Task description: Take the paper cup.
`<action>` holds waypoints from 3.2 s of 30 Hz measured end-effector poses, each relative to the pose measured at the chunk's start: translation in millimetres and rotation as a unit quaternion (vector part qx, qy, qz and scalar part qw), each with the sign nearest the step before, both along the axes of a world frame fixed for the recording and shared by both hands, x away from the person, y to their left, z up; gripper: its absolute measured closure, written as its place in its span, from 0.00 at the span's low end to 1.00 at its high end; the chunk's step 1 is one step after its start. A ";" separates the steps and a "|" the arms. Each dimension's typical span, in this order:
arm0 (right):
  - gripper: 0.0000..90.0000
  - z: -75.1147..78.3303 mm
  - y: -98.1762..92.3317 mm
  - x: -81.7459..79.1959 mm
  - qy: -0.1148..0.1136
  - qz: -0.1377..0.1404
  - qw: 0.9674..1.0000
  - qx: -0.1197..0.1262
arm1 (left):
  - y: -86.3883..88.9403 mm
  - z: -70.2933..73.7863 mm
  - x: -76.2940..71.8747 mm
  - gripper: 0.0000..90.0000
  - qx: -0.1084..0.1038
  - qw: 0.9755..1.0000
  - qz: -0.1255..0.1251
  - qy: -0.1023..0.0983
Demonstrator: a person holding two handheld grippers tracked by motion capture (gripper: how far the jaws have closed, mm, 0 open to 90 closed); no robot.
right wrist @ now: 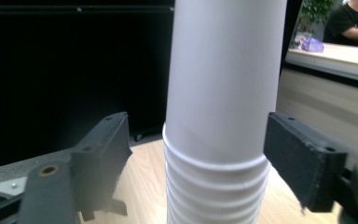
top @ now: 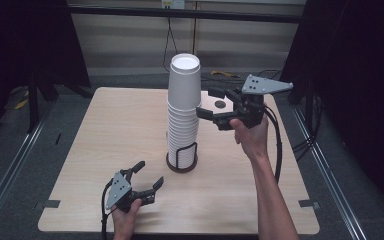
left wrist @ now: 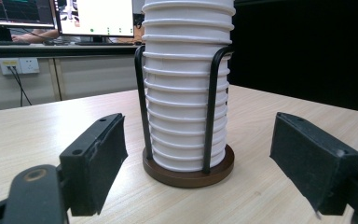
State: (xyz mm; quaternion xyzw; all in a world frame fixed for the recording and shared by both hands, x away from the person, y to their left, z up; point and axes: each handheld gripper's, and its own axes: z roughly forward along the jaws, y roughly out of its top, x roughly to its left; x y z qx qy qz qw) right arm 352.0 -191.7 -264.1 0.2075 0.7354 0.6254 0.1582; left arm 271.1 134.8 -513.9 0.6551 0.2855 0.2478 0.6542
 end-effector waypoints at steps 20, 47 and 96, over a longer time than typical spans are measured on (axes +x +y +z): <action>0.17 30.4 14.7 19.6 0.005 -0.003 1.000 -0.019 | 0.8 0.0 0.1 0.20 0.002 1.000 -0.002 -0.001; 0.16 57.2 43.7 44.1 0.037 0.013 0.994 -0.099 | 0.8 -0.1 0.3 0.20 0.001 1.000 -0.004 0.000; 0.24 70.0 41.9 48.1 0.022 0.032 0.998 -0.042 | 1.2 0.0 0.1 0.20 0.003 1.000 -0.006 -0.001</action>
